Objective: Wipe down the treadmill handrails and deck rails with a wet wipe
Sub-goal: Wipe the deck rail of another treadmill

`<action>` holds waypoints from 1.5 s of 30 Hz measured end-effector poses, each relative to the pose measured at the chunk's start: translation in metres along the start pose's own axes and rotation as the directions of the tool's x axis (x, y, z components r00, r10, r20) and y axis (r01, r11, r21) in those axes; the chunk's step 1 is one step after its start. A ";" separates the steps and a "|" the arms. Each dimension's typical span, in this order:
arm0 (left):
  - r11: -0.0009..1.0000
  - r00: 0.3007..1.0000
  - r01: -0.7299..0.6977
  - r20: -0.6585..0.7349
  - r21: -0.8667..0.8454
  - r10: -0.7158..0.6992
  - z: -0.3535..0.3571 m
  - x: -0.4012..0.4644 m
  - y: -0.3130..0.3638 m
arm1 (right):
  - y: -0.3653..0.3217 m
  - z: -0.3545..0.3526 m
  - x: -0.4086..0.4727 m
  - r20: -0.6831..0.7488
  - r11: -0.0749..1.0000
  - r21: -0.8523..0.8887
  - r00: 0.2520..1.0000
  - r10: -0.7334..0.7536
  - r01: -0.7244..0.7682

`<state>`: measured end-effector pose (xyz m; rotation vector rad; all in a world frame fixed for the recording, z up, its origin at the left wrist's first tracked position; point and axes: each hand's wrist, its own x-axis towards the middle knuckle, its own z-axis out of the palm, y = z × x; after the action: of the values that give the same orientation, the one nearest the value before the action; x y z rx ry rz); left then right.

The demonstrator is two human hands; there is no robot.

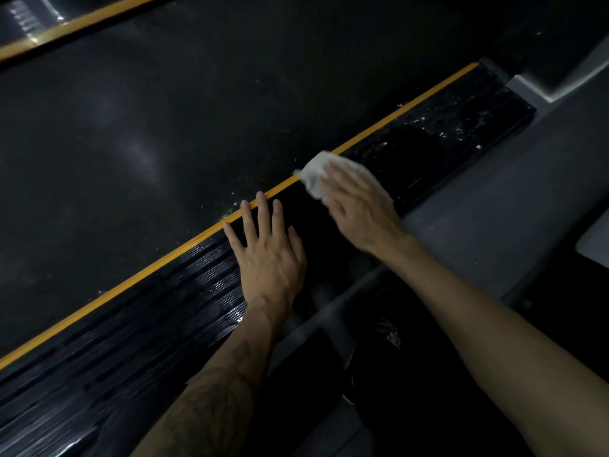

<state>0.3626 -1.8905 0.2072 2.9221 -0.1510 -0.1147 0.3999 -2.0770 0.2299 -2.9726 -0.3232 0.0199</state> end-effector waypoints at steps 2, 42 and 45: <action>1.000 1.000 0.000 -0.004 0.004 0.000 0.000 0.000 0.000 | 0.006 -0.002 0.009 -0.020 0.993 -0.047 0.994 0.107 -0.108; 0.999 1.000 -0.012 0.009 -0.035 0.013 -0.001 0.002 0.002 | -0.030 -0.003 0.010 0.055 0.993 0.037 0.992 -0.113 0.111; 0.999 0.999 -0.035 0.009 -0.038 0.035 -0.001 0.002 0.001 | -0.001 -0.008 0.034 0.055 0.988 -0.083 0.991 -0.124 0.128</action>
<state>0.3641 -1.8910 0.2082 2.8804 -0.1990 -0.1241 0.4327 -2.0705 0.2381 -3.0344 -0.5311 0.0670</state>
